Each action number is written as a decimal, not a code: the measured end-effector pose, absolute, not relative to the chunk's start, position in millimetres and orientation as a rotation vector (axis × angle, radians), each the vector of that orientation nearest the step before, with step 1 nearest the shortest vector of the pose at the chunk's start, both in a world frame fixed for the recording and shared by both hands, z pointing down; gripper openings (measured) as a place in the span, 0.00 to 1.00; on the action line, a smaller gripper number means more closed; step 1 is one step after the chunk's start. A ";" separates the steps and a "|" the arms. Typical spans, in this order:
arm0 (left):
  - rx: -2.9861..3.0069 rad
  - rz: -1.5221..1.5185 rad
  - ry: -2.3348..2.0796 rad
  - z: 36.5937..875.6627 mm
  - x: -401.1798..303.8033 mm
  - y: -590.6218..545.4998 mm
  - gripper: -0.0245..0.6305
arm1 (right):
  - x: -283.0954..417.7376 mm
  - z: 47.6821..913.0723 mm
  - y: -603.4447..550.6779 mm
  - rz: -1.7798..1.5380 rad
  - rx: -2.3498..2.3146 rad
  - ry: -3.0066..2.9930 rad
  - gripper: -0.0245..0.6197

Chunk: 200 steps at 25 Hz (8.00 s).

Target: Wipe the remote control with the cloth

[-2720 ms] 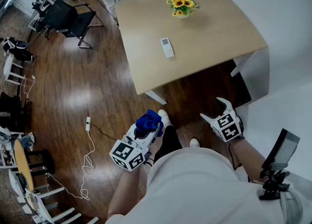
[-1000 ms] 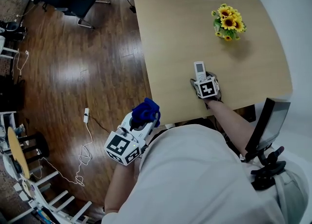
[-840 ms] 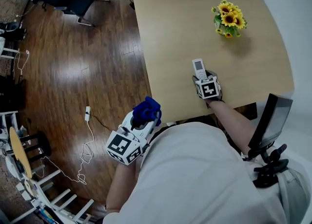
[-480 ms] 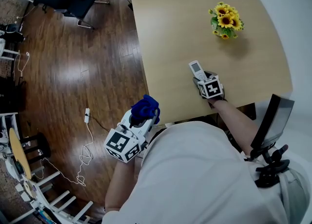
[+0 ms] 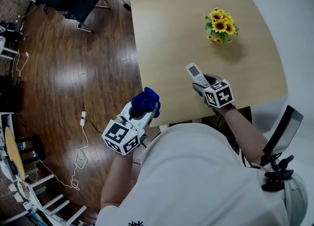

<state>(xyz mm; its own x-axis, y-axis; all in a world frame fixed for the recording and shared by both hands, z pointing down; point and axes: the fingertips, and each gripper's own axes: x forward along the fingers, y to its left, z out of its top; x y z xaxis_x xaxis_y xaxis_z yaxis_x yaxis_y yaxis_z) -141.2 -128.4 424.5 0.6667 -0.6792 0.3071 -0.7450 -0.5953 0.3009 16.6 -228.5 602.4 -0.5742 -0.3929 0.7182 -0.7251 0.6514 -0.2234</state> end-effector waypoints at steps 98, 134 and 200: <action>2.754 0.155 -0.808 357.0 -23.6 -175.5 0.20 | -16.1 461.5 -152.7 0.178 0.485 -2.349 0.45; 2.639 0.272 -1.038 396.8 -101.7 -208.7 0.20 | -5.6 462.4 -167.7 0.242 0.603 -2.336 0.45; 2.723 0.412 -0.887 427.1 -154.9 -13.6 0.20 | 67.3 616.3 -64.6 0.592 1.243 -1.977 0.56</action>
